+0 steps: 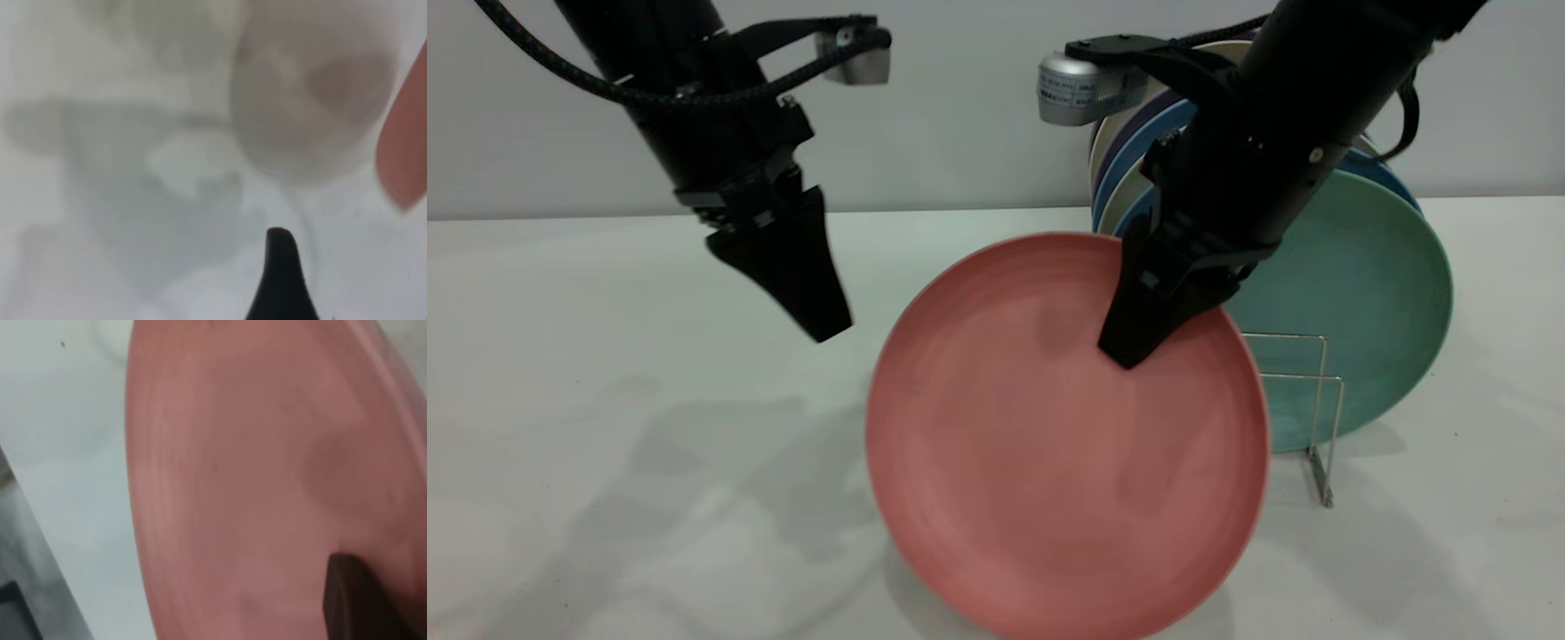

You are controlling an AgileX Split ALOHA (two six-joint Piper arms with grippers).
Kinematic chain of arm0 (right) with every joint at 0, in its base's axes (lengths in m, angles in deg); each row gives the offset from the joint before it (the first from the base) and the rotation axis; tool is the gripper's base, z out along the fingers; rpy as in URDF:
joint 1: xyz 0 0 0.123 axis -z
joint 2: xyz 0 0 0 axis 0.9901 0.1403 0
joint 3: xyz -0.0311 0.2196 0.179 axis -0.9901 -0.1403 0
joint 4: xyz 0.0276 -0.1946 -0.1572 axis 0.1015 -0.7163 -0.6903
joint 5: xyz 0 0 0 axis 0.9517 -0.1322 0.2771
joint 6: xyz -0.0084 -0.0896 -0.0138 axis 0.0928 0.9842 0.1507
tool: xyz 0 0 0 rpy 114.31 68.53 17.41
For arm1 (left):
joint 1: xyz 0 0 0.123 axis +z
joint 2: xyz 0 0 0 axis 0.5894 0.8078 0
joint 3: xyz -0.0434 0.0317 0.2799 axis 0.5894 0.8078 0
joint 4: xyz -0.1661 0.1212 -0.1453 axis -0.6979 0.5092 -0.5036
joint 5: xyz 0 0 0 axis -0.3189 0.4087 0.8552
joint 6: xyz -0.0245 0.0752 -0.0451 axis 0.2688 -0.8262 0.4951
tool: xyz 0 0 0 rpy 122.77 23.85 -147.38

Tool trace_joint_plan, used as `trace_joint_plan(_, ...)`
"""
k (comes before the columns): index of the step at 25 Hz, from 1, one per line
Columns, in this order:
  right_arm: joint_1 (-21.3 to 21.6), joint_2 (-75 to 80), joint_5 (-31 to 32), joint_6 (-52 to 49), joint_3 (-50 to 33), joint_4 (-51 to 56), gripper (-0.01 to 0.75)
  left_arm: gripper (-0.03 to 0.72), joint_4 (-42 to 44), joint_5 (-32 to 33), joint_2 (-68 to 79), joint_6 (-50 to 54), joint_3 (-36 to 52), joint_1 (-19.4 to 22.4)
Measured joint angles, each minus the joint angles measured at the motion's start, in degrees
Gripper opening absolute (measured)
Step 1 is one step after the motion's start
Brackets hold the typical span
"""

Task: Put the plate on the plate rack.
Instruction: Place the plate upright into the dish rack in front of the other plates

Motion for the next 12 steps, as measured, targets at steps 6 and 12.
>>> trace_joint_plan(6,0.0,-1.4,3.6,-5.2,4.1,-7.9,0.102,0.581,5.2,1.4,0.0,3.5,0.0,0.0)
trace_joint_plan(12,0.0,-6.3,4.9,-8.8,4.4,-15.2,0.101,0.582,5.5,0.9,0.0,3.7,0.0,0.2)
